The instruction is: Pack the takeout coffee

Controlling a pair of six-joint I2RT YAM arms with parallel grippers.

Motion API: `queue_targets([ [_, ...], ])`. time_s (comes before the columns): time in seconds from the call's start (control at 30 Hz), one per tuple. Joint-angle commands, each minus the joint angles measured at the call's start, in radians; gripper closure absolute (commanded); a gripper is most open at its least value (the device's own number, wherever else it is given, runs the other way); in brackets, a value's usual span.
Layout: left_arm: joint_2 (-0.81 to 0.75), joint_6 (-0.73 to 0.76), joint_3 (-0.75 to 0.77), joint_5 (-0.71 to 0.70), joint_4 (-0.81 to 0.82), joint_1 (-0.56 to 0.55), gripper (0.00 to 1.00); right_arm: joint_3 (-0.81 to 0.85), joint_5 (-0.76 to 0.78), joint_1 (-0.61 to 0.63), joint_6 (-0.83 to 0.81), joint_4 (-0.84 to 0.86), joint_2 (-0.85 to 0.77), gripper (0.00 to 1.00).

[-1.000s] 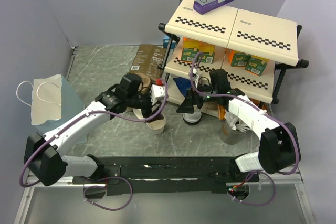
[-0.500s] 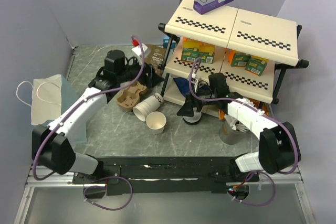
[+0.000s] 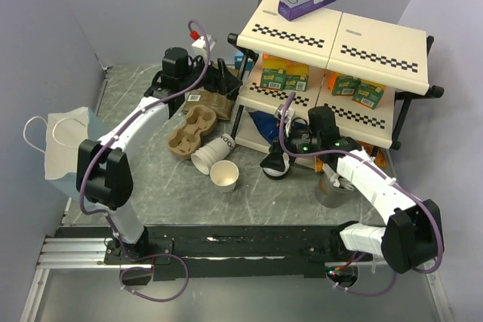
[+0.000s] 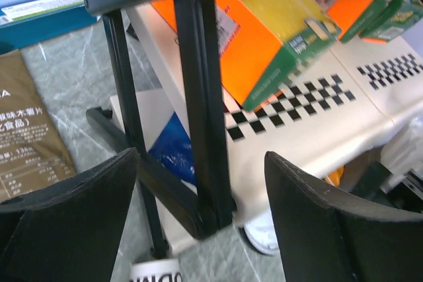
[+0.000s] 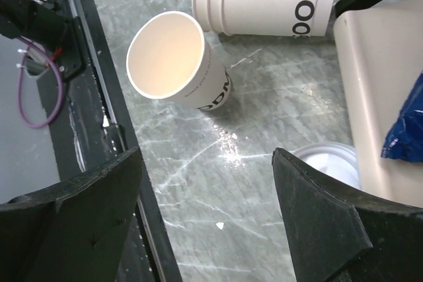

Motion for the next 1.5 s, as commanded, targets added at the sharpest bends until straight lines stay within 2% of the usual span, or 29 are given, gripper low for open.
queue_targets([
  [0.0, 0.053, -0.054, 0.084, 0.054, 0.083, 0.004, 0.2, -0.002, 0.016, 0.005, -0.056, -0.025, -0.051, 0.14],
  [0.2, 0.136, -0.083, 0.12, 0.141, 0.149, 0.004, 0.34, -0.017, 0.058, 0.005, -0.063, -0.003, -0.057, 0.14],
  [0.3, 0.171, -0.097, 0.143, 0.183, 0.177, 0.004, 0.53, -0.007, 0.143, 0.004, -0.088, 0.012, -0.053, 0.14],
  [0.37, 0.2, -0.106, 0.164, 0.207, 0.2, 0.004, 0.62, 0.003, 0.211, -0.007, -0.103, 0.046, -0.045, 0.14],
  [0.4, 0.211, -0.118, 0.173, 0.231, 0.224, 0.004, 0.72, 0.004, 0.229, -0.015, -0.1, 0.064, -0.033, 0.14],
  [0.47, 0.246, -0.13, 0.211, 0.255, 0.243, 0.002, 0.84, 0.016, 0.243, -0.062, -0.076, 0.116, -0.019, 0.14],
  [0.5, 0.257, -0.137, 0.224, 0.27, 0.264, -0.002, 0.98, 0.023, 0.258, -0.078, -0.068, 0.129, -0.002, 0.14],
  [0.53, 0.272, -0.135, 0.235, 0.272, 0.272, -0.004, 0.99, 0.027, 0.272, -0.093, -0.062, 0.141, 0.004, 0.14],
  [0.7, 0.332, -0.111, 0.343, 0.295, 0.304, -0.025, 0.99, 0.07, 0.322, -0.15, -0.082, 0.166, 0.05, 0.14],
  [1.3, 0.573, -0.163, 0.615, 0.238, 0.404, -0.039, 0.99, 0.173, 0.388, -0.15, -0.103, 0.17, 0.158, 0.14],
  [1.33, 0.579, -0.164, 0.63, 0.235, 0.401, -0.039, 0.98, 0.185, 0.387, -0.15, -0.112, 0.159, 0.164, 0.14],
  [1.4, 0.582, -0.16, 0.637, 0.218, 0.389, -0.041, 0.83, 0.196, 0.388, -0.15, -0.12, 0.153, 0.165, 0.14],
  [1.43, 0.576, -0.155, 0.629, 0.209, 0.381, -0.041, 0.71, 0.207, 0.385, -0.15, -0.129, 0.149, 0.167, 0.14],
  [1.47, 0.57, -0.143, 0.621, 0.201, 0.37, -0.039, 0.52, 0.214, 0.384, -0.15, -0.134, 0.129, 0.167, 0.14],
])
